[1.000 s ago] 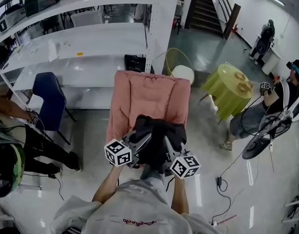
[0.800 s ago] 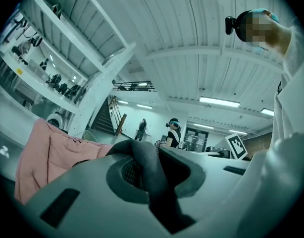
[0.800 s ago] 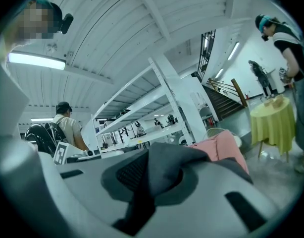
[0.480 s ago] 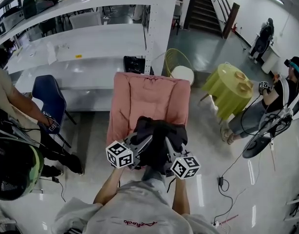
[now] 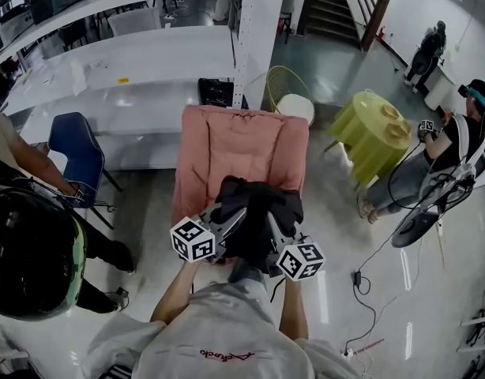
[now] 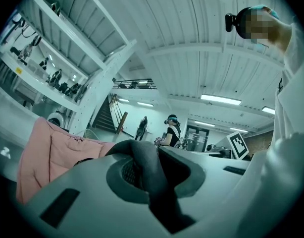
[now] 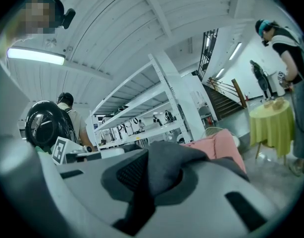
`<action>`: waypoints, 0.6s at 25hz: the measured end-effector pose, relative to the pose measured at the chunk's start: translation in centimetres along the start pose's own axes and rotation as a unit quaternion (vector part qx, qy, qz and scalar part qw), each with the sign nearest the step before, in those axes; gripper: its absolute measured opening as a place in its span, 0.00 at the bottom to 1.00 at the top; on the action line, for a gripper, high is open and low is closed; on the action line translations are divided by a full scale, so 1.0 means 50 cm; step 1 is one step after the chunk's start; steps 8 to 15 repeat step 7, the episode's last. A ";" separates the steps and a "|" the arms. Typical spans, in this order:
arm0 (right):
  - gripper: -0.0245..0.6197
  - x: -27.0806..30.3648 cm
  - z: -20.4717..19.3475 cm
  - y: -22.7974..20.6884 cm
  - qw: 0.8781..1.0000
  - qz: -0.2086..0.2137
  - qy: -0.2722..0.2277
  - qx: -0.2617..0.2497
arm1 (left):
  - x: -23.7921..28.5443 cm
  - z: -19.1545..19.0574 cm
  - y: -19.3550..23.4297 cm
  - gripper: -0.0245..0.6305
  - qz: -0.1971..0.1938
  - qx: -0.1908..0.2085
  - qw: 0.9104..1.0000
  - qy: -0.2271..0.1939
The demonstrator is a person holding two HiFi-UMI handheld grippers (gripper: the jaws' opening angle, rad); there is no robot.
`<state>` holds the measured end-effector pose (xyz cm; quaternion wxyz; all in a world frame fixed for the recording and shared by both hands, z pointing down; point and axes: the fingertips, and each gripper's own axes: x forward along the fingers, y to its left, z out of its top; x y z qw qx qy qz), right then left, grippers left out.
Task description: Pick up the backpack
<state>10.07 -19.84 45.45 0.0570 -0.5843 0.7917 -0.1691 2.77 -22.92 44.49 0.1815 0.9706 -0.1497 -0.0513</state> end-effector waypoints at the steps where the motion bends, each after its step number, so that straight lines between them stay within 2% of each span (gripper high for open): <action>1: 0.12 0.000 0.000 -0.001 1.000 0.000 0.001 0.000 | 0.001 0.000 0.001 0.13 0.000 -0.001 1.000 0.000; 15: 0.12 0.003 -0.008 -0.004 1.000 0.001 0.004 -0.002 | -0.001 -0.005 0.002 0.13 0.001 -0.001 1.000 -0.002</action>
